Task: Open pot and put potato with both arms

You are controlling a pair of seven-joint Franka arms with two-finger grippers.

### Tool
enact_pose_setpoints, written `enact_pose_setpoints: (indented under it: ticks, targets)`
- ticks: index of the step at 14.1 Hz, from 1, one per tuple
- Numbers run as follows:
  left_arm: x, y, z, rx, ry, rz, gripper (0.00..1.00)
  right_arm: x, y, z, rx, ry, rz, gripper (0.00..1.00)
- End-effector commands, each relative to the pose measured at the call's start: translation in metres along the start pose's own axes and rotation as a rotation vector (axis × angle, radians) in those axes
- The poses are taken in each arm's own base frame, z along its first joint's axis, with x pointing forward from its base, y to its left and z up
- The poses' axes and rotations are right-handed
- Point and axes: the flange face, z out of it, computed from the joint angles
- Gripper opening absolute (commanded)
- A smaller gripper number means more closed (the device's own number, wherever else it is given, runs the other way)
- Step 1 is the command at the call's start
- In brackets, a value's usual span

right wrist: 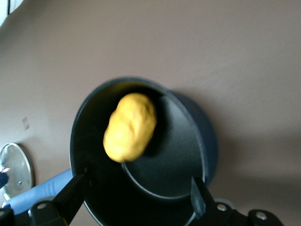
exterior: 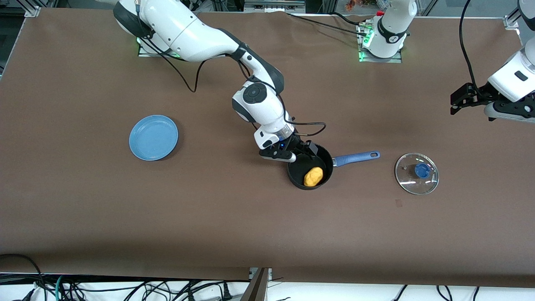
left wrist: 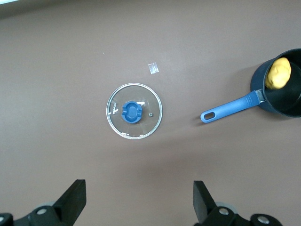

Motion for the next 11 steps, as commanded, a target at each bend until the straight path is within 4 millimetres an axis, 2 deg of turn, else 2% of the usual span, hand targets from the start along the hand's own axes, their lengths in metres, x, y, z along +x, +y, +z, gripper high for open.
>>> enact_pose_setpoints:
  ticks: [1, 3, 4, 7, 9, 11]
  targets:
    - [0.010, -0.002, -0.011, -0.016, -0.003, -0.006, 1.00, 0.029, -0.011, -0.045, -0.141, -0.027, -0.090, 1.00]
    - [0.014, 0.004, -0.014, -0.022, -0.011, 0.000, 1.00, 0.049, -0.005, -0.073, -0.224, -0.066, -0.191, 1.00]
    - [0.016, 0.022, -0.014, -0.022, -0.019, 0.011, 1.00, 0.058, -0.002, -0.091, -0.260, -0.081, -0.223, 1.00]
    - [0.015, 0.037, -0.017, -0.018, -0.037, -0.063, 1.00, 0.110, 0.020, -0.165, -0.325, -0.110, -0.291, 1.00]
    - [0.014, 0.036, -0.015, -0.018, -0.039, -0.075, 1.00, 0.145, 0.062, -0.217, -0.394, -0.155, -0.382, 1.00]
    - [0.014, 0.036, -0.016, -0.028, -0.040, -0.076, 1.00, 0.164, 0.099, -0.266, -0.427, -0.193, -0.444, 1.00]
